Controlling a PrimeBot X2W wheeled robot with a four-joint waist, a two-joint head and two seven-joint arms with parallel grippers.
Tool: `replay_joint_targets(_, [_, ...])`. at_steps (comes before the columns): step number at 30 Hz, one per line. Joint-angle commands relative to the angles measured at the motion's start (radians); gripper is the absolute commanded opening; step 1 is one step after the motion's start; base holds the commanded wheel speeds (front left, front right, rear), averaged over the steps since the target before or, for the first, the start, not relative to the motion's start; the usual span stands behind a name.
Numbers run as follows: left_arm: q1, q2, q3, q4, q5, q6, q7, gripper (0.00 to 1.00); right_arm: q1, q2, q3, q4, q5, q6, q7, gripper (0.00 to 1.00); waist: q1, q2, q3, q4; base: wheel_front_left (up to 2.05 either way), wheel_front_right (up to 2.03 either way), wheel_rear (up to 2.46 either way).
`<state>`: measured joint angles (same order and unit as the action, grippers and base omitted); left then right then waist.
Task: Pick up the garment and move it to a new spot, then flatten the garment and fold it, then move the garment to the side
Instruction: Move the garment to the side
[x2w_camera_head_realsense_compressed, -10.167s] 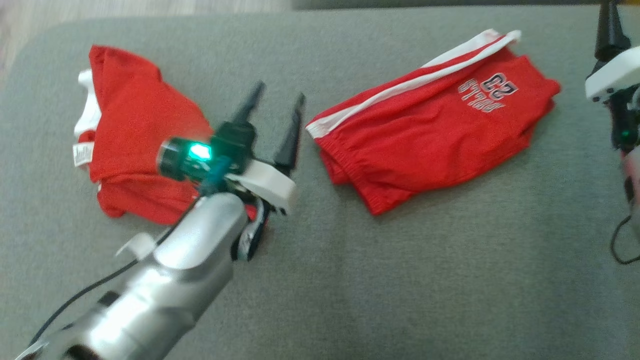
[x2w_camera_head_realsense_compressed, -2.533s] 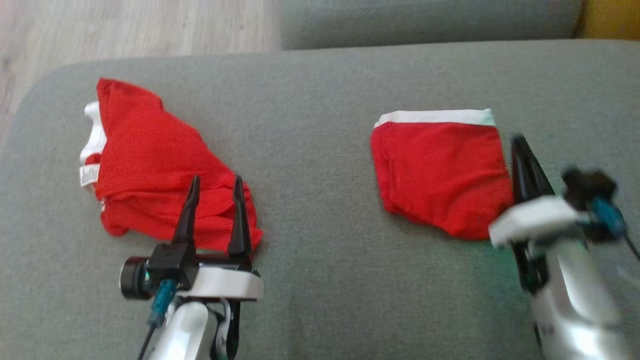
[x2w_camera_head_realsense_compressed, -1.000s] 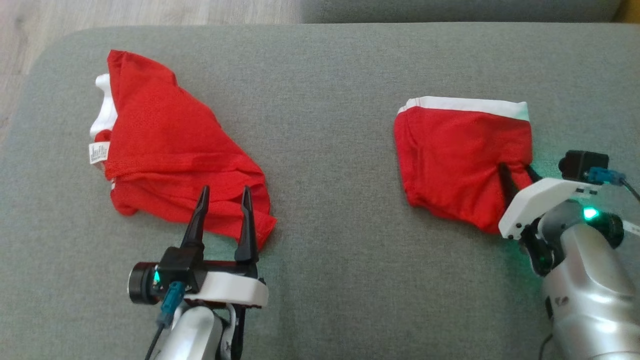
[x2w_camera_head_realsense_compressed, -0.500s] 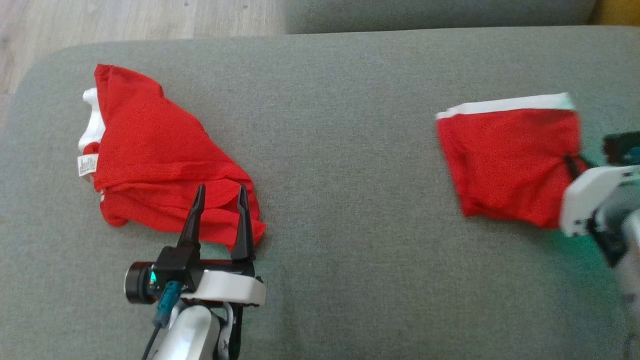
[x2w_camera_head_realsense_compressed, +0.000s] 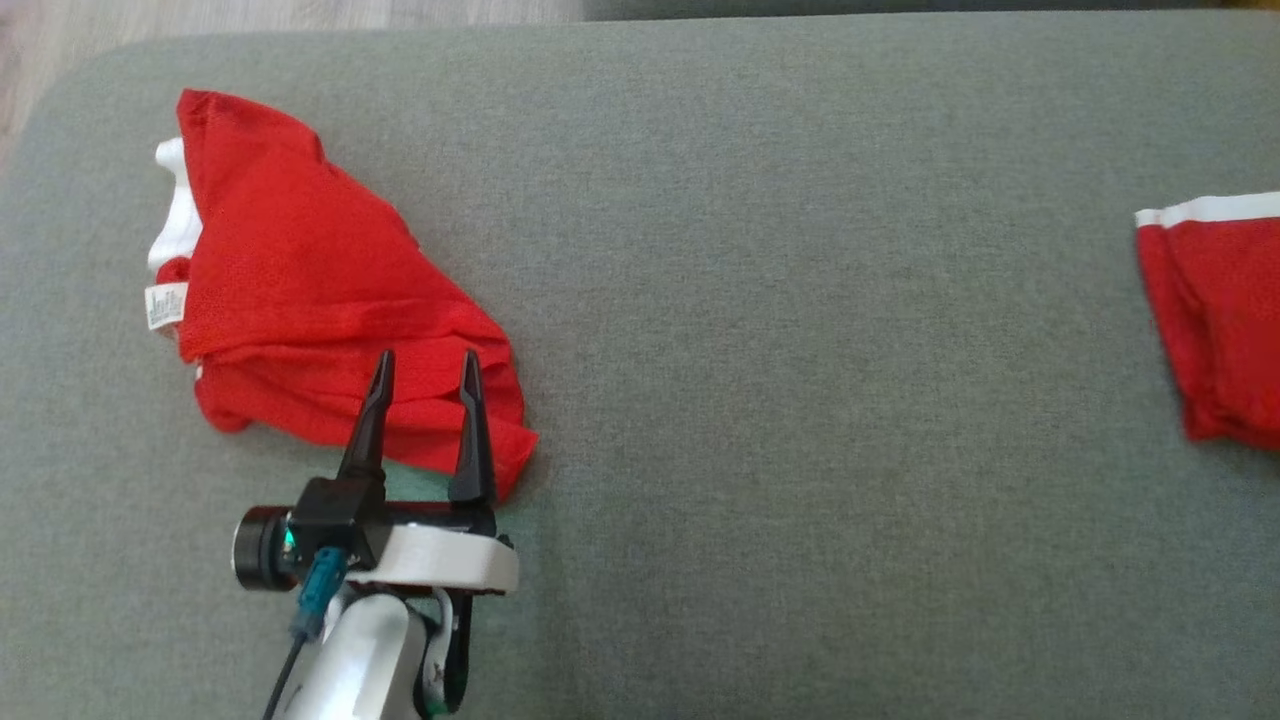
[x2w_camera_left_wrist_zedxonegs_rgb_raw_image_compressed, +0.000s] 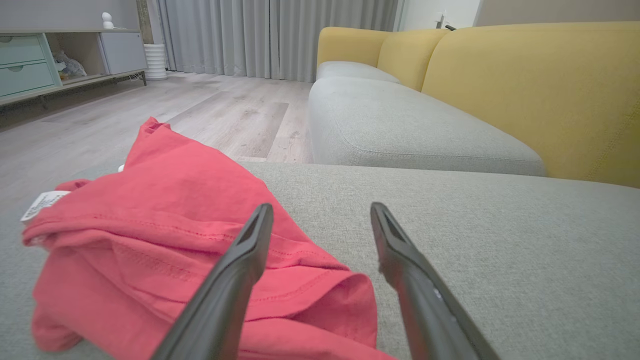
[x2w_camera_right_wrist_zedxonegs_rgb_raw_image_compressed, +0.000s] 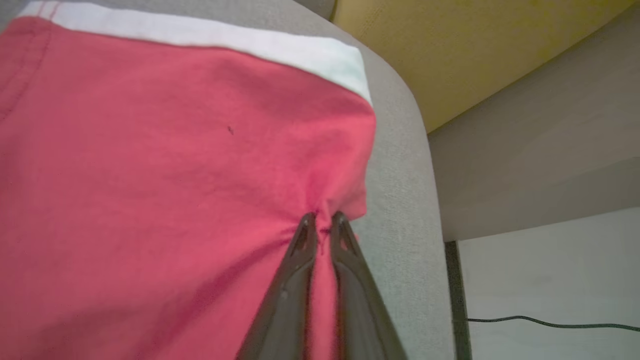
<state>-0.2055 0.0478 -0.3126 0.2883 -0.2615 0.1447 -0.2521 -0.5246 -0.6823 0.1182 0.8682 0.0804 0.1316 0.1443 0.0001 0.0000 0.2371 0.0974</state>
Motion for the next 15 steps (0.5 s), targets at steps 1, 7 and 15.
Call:
replay_joint_targets(1, [-0.036,0.002,0.040,-0.030,0.008,-0.005,-0.010,1.00,-0.015,-0.060,-0.005,-0.003,-0.027,-0.001,-0.023,0.00,-0.0001,0.0000,0.005,0.005,0.00,0.00,0.00])
replay_joint_targets(7, [-0.044,0.002,0.042,-0.030,0.011,-0.010,-0.010,1.00,-0.043,-0.049,-0.084,0.064,-0.094,-0.001,-0.068,0.00,-0.0001,0.0000,0.011,0.015,0.00,0.00,0.00])
replay_joint_targets(15, [-0.029,0.002,0.047,-0.022,0.018,-0.010,-0.010,1.00,-0.075,0.042,-0.208,0.071,-0.190,-0.001,-0.145,1.00,-0.0001,0.0000,-0.021,-0.004,0.00,0.00,0.00])
